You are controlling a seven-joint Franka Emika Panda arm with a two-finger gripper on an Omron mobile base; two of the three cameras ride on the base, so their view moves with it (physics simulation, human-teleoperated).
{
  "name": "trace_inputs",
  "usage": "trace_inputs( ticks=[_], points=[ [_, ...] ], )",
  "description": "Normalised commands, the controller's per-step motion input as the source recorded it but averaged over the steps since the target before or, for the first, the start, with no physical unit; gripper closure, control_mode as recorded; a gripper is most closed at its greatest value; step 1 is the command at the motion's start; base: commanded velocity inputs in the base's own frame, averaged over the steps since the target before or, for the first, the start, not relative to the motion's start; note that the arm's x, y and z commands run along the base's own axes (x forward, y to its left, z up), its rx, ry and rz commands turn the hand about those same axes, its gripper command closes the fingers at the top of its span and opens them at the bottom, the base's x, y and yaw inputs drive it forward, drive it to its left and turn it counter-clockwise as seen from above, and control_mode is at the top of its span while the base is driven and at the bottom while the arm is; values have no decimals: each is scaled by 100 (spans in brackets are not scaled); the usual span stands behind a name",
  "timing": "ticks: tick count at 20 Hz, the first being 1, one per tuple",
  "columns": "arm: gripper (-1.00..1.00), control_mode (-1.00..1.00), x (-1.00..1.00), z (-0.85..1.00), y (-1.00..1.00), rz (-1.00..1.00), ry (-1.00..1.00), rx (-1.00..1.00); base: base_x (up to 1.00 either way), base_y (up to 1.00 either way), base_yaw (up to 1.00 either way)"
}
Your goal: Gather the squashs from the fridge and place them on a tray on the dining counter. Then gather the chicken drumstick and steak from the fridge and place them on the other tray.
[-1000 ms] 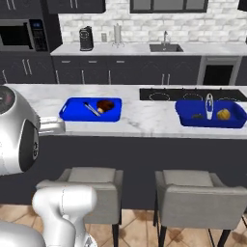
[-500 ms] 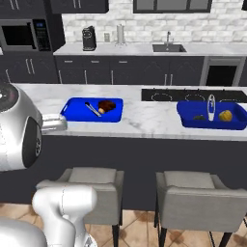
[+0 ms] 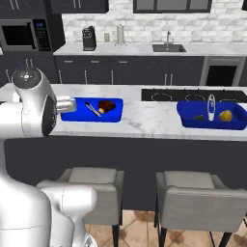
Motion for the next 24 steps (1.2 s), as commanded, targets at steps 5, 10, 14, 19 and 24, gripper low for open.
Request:
trace_inputs(
  ticks=[5, 10, 14, 19, 24],
  points=[
    [100, -100, 77, -20, 52, -6, 1, -4, 0, 0, 0],
    [100, -100, 70, -28, 24, 0, 11, -5, 0, 0, 0],
    [100, -100, 68, -40, 14, 0, 14, -7, 0, 0, 0],
    [100, -100, 63, -37, 17, 0, 14, -5, 0, 0, 0],
    [100, -100, 59, -35, 16, 0, 10, -3, 0, 0, 0]
  ],
)
